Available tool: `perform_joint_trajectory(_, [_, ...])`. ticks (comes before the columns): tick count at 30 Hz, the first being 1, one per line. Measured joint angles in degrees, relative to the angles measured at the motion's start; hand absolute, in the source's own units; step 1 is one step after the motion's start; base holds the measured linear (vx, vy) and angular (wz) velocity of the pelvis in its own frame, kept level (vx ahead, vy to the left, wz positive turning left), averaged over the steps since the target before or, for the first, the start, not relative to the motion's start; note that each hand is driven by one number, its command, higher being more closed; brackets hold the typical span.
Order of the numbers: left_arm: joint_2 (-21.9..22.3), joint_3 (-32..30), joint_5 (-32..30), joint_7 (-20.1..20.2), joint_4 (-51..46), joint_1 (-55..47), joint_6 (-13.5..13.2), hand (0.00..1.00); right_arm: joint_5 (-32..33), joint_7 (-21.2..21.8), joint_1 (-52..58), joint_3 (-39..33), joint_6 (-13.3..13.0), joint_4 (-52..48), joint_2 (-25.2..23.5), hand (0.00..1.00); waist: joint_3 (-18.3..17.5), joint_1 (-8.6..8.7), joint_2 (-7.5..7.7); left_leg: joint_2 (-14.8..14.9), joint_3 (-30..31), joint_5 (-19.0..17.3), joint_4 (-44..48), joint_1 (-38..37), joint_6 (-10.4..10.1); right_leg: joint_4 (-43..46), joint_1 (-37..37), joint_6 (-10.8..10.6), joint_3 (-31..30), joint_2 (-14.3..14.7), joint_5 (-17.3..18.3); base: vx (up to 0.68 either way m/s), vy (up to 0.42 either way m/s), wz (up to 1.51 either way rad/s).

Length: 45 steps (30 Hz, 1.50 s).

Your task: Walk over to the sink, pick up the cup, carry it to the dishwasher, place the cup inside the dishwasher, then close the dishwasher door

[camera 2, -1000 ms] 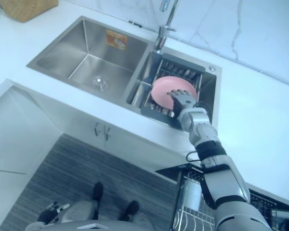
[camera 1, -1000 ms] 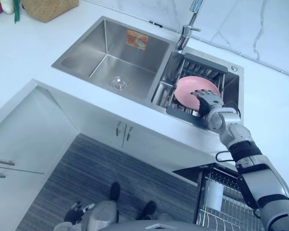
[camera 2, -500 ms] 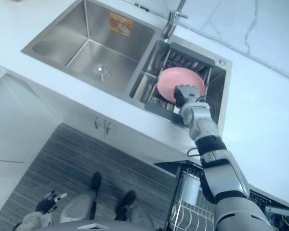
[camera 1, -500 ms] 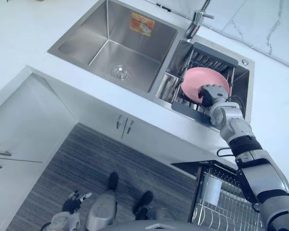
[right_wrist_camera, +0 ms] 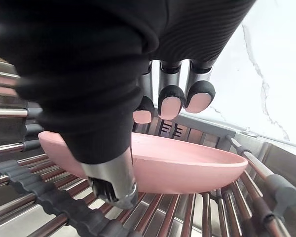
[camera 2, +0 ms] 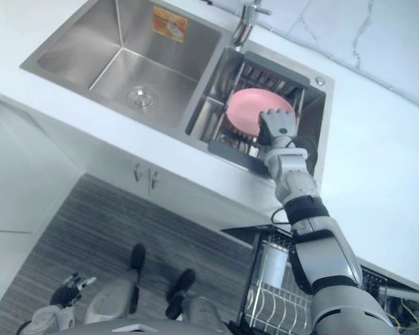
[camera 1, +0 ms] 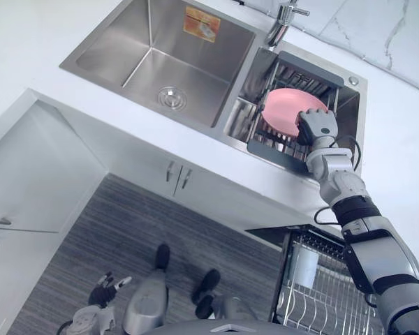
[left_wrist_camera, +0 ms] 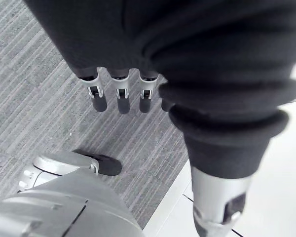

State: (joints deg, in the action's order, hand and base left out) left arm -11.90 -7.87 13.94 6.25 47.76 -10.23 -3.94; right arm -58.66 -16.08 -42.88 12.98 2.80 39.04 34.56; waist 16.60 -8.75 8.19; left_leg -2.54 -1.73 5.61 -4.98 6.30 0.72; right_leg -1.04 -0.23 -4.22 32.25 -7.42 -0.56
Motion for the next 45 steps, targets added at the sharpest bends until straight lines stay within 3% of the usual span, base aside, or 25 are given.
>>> perform_joint_trajectory(9, [0.11, 0.03, -0.11, -0.1, 0.0, -0.04, -1.24, 0.0, 5.05, -2.15, 0.64, -0.3, -2.77, -0.43, 0.87, 1.0, 0.07, 0.65, -0.11, 0.0, -0.02, 0.27, 0.03, -0.16, 0.3, -0.01, 0.08, -0.13, -0.09, 0.03, -0.41, 0.02, 0.001, 0.0])
perform_joint_trajectory(18, [1.19, 0.03, -0.2, -0.68, 0.1, -0.41, -1.88, 0.0, 8.94, -5.95, 3.54, -2.95, -5.0, -3.96, 2.08, 1.0, 0.5, 1.0, -2.09, 0.01, -0.05, 0.7, 0.04, -0.42, 0.56, 0.17, 0.19, -0.01, -0.25, 0.01, -0.55, 0.0, 0.0, 0.0])
perform_joint_trajectory(19, [1.38, 0.03, -0.28, -0.73, 0.11, -0.58, -1.89, 0.0, 10.0, -6.32, 3.97, -3.38, -5.25, -4.53, 2.08, 0.0, 0.52, 1.08, -2.36, 0.02, -0.05, 0.74, 0.04, -0.42, 0.55, 0.17, 0.19, 0.01, -0.25, 0.02, -0.6, 0.0, 0.0, 0.0])
perform_joint_trajectory(22, [1.6, 0.04, -0.29, -0.73, 0.17, -0.74, -1.88, 0.0, 11.79, -4.74, 4.15, -5.37, -5.83, -4.55, 2.09, 0.0, 0.4, 1.11, -2.75, 0.04, -0.03, 0.83, 0.04, -0.43, 0.51, 0.16, 0.21, 0.05, -0.24, 0.03, -0.65, 0.0, 0.0, 0.0])
perform_joint_trajectory(29, [1.67, 0.12, -0.56, -0.73, 0.2, -0.75, -1.7, 0.0, 12.81, 3.61, 4.13, -6.6, -7.91, -6.65, 3.56, 0.0, 0.17, 1.04, -3.02, 0.03, 0.09, 0.83, 0.03, -1.39, 0.49, 0.1, 1.27, 0.04, 0.01, 0.03, -0.64, 0.0, 0.0, 0.0])
perform_joint_trajectory(36, [1.56, 0.13, -0.57, -0.71, 0.26, -0.75, -1.71, 0.0, 13.39, 7.8, 4.12, -6.24, -8.71, -6.62, 4.36, 0.0, -0.11, 0.91, -2.88, 0.07, 0.13, 0.83, 0.02, -1.39, 0.49, 0.1, 1.31, 0.04, 0.05, 0.05, -0.67, 0.0, 0.0, 0.0])
perform_joint_trajectory(45, [1.12, 0.09, -0.67, -0.68, 0.23, -0.76, -1.63, 0.0, 13.22, 12.27, 4.12, -4.0, -9.96, -6.63, 4.49, 0.0, -1.35, 0.87, -1.03, 0.06, 0.12, 0.8, 0.02, -1.35, 0.44, -0.07, 1.35, 0.03, 0.09, 0.08, -0.67, 0.0, 0.0, 0.0])
